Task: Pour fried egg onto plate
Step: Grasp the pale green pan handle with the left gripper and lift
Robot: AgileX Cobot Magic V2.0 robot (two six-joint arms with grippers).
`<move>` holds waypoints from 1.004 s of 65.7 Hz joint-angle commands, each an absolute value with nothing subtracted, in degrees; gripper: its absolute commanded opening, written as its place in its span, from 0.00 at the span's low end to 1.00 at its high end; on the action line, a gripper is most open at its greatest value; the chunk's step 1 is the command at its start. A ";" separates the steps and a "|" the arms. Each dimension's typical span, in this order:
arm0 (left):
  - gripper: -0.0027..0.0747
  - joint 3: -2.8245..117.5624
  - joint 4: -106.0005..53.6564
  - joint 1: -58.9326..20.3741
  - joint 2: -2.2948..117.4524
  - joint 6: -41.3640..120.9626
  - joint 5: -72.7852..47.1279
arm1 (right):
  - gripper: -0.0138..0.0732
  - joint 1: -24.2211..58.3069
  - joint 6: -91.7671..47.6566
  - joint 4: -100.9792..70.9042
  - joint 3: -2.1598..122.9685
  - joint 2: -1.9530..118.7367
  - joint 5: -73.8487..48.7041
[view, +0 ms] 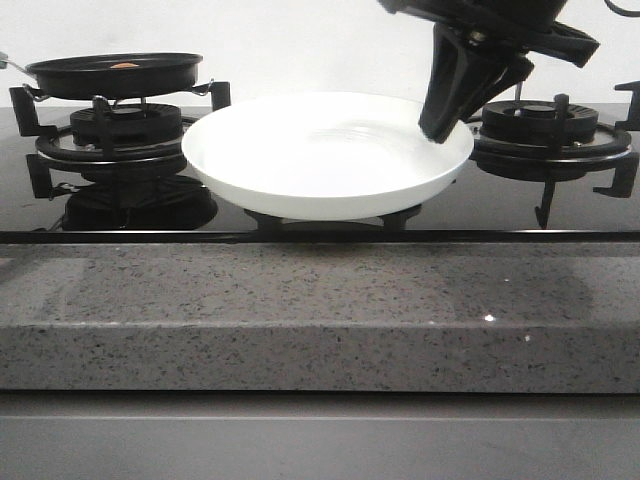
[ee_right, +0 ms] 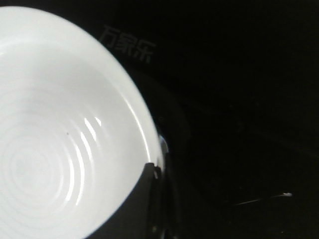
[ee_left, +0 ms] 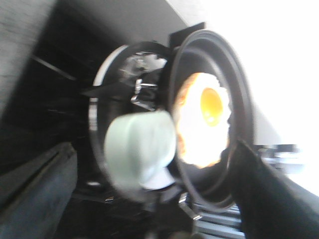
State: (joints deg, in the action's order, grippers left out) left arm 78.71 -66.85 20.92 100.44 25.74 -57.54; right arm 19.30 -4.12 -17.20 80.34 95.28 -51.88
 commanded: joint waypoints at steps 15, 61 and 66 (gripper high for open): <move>0.81 80.92 -84.58 21.07 103.87 28.27 -64.37 | 0.08 19.26 -4.54 -17.76 82.05 92.38 -50.68; 0.37 80.92 -88.69 21.81 105.48 28.27 -67.71 | 0.08 19.26 -4.54 -17.76 82.05 92.38 -50.68; 0.33 80.92 -89.53 21.91 105.48 28.27 -68.25 | 0.08 19.26 -4.54 -17.76 82.05 92.38 -50.68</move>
State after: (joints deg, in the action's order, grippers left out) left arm 79.01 -83.49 21.63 108.29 27.98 -65.09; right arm 19.30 -4.12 -17.20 80.34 95.28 -51.88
